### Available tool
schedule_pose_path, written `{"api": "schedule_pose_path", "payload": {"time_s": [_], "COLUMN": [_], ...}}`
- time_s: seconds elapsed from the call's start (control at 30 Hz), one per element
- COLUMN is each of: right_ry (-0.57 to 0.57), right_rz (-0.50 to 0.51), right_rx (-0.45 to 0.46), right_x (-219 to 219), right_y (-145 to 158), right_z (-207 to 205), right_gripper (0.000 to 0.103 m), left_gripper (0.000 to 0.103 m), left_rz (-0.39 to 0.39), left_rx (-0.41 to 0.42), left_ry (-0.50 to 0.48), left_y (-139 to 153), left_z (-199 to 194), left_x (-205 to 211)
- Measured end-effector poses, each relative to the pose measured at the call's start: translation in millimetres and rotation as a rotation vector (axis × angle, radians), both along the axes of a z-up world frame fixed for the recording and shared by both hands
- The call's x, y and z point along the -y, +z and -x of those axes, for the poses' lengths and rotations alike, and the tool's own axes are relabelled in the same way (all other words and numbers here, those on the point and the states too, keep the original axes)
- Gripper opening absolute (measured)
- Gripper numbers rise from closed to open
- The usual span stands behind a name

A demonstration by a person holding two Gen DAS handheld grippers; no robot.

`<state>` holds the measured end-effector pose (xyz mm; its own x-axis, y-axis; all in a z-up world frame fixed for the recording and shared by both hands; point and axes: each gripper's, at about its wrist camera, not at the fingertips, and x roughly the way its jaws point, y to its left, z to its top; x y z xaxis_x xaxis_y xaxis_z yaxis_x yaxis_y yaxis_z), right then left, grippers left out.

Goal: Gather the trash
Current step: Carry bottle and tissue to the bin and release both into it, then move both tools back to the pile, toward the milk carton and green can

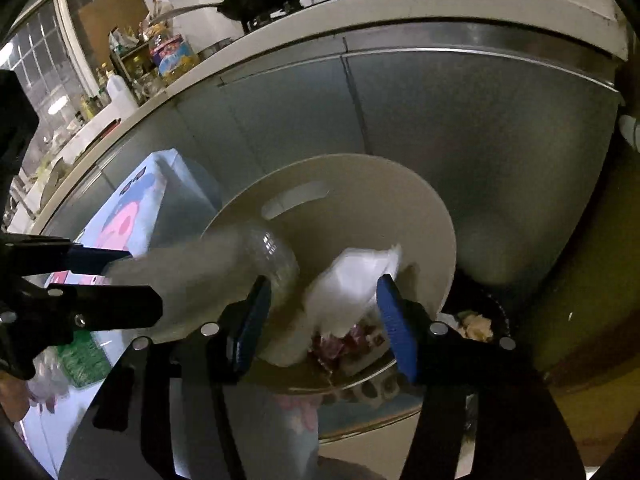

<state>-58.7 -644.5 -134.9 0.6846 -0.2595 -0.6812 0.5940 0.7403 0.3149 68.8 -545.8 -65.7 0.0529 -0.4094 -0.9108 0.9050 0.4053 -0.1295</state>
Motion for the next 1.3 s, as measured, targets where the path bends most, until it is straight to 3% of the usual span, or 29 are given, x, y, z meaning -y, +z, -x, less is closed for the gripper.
{"api": "schedule_pose_path", "payload": {"time_s": [0.17,0.3,0.4,0.5,0.6,0.7,0.87,0.93,1.03,1.17,1.3], "right_ry": [-0.043,-0.058,-0.053,-0.016,0.054,0.164,0.337,0.427,0.508,0.607,0.62], "right_rz": [-0.013,-0.015,-0.012,-0.02,-0.036,-0.083,-0.207,-0.323,-0.429,-0.406,-0.417], "right_rx": [0.074,0.139,0.2,0.254,0.28,0.287,0.252,0.225,0.188,0.131,0.11], "right_x": [-2.9,-15.9,-32.5,-54.2,-81.1,-115.5,-172.7,-198.6,-228.9,-276.4,-295.6], "right_y": [13.6,32.0,49.3,63.3,69.6,70.1,55.5,42.2,30.0,30.2,29.9], "right_z": [14.8,32.1,45.0,49.8,43.6,26.3,-9.4,-28.1,-49.4,-68.8,-83.8], "right_gripper": [0.055,0.055,0.055,0.053,0.044,0.032,0.029,0.029,0.029,0.029,0.029], "left_gripper": [0.079,0.079,0.079,0.079,0.079,0.079,0.079,0.076,0.073,0.073,0.073], "left_rz": [0.099,0.248,0.38,0.487,0.523,0.5,0.434,0.407,0.393,0.375,0.391], "left_rx": [0.03,0.04,0.053,0.095,0.147,0.198,0.207,0.19,0.125,0.003,-0.128], "left_ry": [0.052,0.107,0.14,0.216,0.345,0.477,0.658,0.696,0.732,0.746,0.778], "left_y": [30.7,70.9,100.8,123.5,132.6,126.3,94.0,75.9,47.9,13.4,-1.2], "left_z": [-3.1,-2.7,2.5,-0.7,-9.0,-10.7,-4.3,-1.0,3.4,-0.8,-21.0], "left_x": [-27.3,-77.8,-137.2,-225.7,-306.2,-373.1,-465.0,-487.0,-507.5,-521.8,-517.0]}}
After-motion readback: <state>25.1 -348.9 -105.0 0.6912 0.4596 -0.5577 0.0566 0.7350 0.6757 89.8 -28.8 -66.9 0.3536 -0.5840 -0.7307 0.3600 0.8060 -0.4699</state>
